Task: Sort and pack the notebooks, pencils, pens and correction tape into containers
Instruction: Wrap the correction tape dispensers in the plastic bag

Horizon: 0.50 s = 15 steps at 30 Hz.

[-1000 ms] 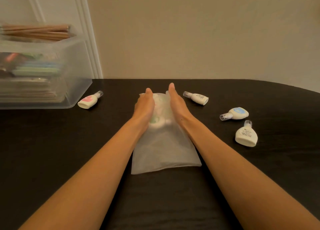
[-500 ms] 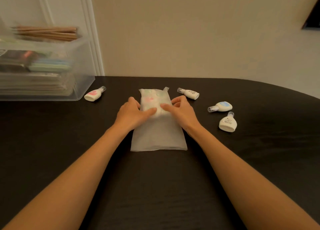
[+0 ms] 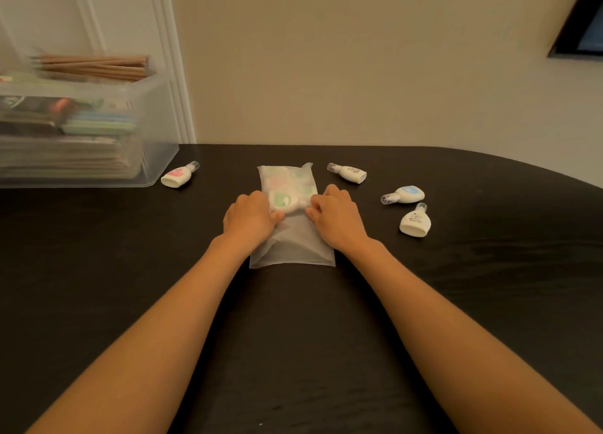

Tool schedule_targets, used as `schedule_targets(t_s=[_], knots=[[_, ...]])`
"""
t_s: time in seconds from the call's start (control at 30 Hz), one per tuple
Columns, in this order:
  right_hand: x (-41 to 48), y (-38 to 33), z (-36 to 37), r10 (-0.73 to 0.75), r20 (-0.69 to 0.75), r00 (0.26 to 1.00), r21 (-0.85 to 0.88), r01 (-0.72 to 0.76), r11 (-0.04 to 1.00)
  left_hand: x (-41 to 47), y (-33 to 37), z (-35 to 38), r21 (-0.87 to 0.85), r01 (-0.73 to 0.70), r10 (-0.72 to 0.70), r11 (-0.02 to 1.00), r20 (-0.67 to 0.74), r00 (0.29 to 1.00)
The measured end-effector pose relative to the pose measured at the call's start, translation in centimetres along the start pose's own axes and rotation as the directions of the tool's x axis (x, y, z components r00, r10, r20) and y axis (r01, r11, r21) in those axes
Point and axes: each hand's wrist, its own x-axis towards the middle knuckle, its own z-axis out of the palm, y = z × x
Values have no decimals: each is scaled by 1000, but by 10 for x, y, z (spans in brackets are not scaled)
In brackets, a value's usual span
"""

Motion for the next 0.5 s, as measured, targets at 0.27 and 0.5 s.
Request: schedule_targets(t_s=[0.27, 0.5], knots=[[-8, 5, -4, 133, -145, 980, 232, -98, 968, -12, 6, 5, 28, -70, 72, 997, -113, 991], [-34, 62, -33, 476, -337, 812, 232, -419, 878, -29, 29, 14, 116, -250, 258, 961, -58, 964]])
